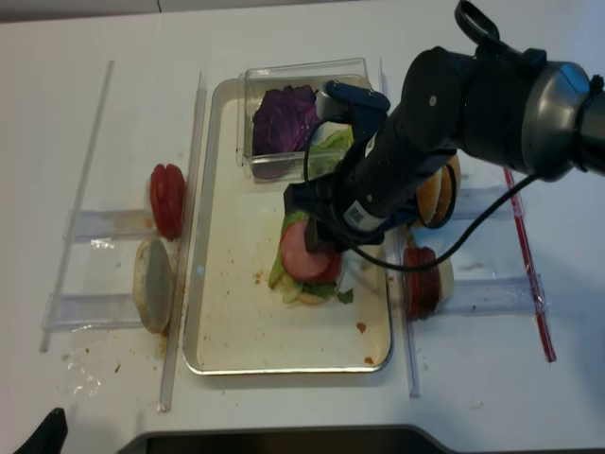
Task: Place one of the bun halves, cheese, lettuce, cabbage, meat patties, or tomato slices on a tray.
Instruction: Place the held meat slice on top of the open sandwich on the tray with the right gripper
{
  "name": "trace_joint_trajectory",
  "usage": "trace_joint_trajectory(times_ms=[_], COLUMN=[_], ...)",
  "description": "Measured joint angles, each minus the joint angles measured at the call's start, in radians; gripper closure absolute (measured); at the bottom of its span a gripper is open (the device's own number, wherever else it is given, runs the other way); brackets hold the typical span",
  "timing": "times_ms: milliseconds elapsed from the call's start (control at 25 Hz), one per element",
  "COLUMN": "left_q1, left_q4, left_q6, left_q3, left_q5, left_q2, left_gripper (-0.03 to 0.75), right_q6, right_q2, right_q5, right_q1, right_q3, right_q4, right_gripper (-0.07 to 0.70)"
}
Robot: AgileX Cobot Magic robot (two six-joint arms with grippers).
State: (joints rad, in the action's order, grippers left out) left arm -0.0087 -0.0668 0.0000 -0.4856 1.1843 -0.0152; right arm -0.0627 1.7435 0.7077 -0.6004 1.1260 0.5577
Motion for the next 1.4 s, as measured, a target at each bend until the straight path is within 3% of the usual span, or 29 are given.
trace_joint_trajectory(times_ms=[120,280,640,1080,1240,1400], left_q1=[0.0,0.0,0.0,0.0,0.0,0.0], left_q4=[0.0,0.0,0.0,0.0,0.0,0.0], left_q6=[0.0,0.0,0.0,0.0,0.0,0.0], left_q3=[0.0,0.0,0.0,0.0,0.0,0.0], left_q5=[0.0,0.0,0.0,0.0,0.0,0.0], left_q2=[0.0,0.0,0.0,0.0,0.0,0.0], left_gripper=[0.179,0.179,0.179,0.179,0.179,0.179], right_q6=[-0.013,-0.046,-0.164,-0.212,-0.224,-0.229], right_q2=[-0.004,-0.016,-0.019,-0.019,-0.019,-0.019], right_q5=[0.002,0.049,0.274,0.489,0.512,0.515], right_q1=[0.0,0.0,0.0,0.0,0.0,0.0], right_q3=[0.0,0.03,0.173,0.297,0.319,0.33], right_q4=[-0.023,-0.067,-0.254,-0.337,-0.348,-0.352], right_gripper=[0.272,0.272,0.271,0.243,0.178,0.164])
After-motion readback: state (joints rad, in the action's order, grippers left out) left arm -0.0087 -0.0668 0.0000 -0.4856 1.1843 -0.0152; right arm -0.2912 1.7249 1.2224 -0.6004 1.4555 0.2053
